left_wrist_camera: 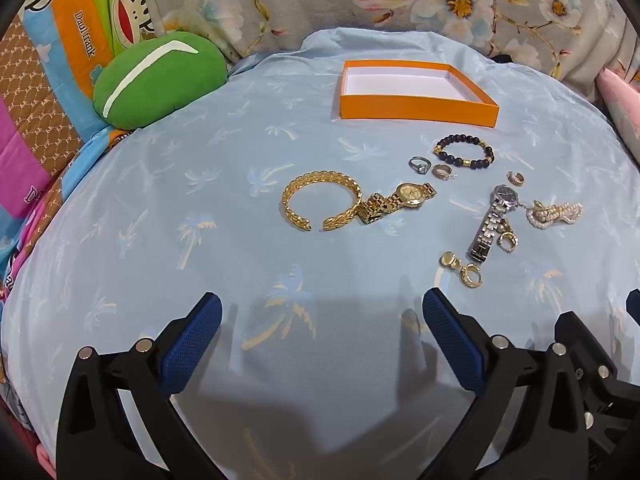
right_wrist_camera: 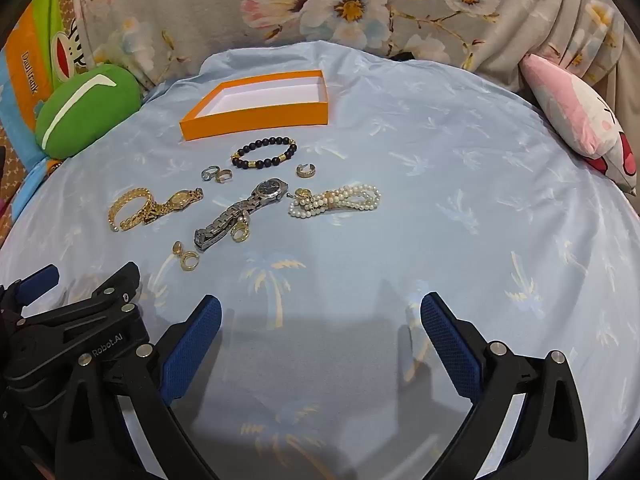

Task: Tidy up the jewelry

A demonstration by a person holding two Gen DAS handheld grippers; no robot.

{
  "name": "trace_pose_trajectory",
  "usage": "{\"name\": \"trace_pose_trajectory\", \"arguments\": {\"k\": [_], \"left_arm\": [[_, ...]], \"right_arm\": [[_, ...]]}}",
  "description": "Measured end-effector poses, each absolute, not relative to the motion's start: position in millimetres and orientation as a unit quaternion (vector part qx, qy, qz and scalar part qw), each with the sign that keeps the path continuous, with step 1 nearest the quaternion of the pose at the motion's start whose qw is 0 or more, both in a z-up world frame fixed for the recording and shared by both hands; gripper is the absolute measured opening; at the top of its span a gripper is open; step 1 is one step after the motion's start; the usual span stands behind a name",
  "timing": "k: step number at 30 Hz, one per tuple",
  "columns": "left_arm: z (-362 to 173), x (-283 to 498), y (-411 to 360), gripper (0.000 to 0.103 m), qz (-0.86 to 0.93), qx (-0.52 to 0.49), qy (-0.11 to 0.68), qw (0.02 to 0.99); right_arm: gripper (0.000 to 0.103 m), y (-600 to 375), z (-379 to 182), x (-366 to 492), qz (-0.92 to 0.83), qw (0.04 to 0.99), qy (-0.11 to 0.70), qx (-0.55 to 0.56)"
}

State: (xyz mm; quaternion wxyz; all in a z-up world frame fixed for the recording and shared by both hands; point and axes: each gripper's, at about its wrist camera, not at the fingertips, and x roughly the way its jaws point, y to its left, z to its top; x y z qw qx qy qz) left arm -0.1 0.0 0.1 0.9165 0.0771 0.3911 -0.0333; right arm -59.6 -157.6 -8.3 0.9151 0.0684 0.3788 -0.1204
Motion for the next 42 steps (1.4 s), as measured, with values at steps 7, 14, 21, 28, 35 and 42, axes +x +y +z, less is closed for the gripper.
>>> {"name": "trace_pose_trajectory", "arguments": {"k": [7,14,21,28,35,42], "left_arm": [[0.3,-4.6,-0.8,0.098,-0.036,0.074,0.389,0.917],[0.3,-4.5,-1.5,0.098,-0.035,0.076,0.391,0.916],[0.1,-2.7,0.5,0.098,-0.035,0.076,0.392,0.916],[0.7,-2.6,2.3,0.098,-0.036,0.075,0.392,0.916],[0.8,-2.4,2.9,0.098,-0.036,0.075,0.392,0.916],[1.1,-2.1,3.2,0.098,-0.037,0.075,0.392,0.916]], "right_arm": [[0.098,-158.0,-8.4,-60.0,-0.120,0.915,0.380,0.069],[0.098,-158.5,-8.8,-59.8,-0.120,0.914,0.380,0.069],[0.098,-158.4,-9.2,-60.0,-0.119,0.914,0.380,0.070],[0.098,-158.3,-9.3,-59.6,-0.120,0.914,0.381,0.069],[0.098,-158.1,-9.3,-59.9,-0.120,0.914,0.380,0.070],[0.098,-158.2,-9.2,-59.7,-0.120,0.914,0.381,0.070]]}}
